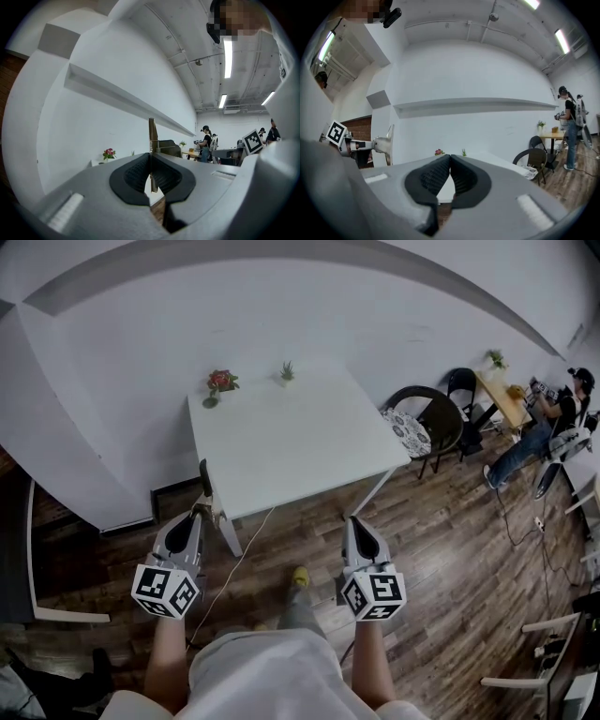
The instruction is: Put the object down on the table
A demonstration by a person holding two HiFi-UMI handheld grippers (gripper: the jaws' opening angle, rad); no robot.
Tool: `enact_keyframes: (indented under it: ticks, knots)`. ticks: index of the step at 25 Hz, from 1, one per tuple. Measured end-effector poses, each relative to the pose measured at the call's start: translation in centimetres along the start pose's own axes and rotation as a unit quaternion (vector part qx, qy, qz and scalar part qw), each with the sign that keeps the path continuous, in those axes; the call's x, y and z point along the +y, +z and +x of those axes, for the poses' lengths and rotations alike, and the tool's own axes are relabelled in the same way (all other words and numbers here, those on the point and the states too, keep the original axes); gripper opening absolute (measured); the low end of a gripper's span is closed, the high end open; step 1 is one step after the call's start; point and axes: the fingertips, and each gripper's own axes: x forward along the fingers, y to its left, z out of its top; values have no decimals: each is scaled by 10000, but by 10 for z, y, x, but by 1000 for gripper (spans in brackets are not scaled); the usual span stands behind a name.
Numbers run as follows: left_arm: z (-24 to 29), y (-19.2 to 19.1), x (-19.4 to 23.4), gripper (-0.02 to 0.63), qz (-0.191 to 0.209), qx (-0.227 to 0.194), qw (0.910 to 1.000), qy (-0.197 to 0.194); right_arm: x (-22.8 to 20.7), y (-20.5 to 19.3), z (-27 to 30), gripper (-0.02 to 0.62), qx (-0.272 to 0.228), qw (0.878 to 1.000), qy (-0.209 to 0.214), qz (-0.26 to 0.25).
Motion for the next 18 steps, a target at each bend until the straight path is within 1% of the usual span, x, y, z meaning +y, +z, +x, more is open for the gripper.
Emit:
enact_keyframes:
  ticks: [4, 8, 18]
  knots:
    - [23, -6, -2, 12, 41, 54, 10000, -17, -18, -4, 17, 3, -8, 10000, -52, -14]
    - [53, -9, 1, 12, 45, 100, 9999, 27, -37, -8, 43, 3, 56, 10000, 5, 22]
    - [148, -24, 11, 12, -60, 292, 9994, 178, -94, -5, 125, 3, 204, 9997, 145, 20]
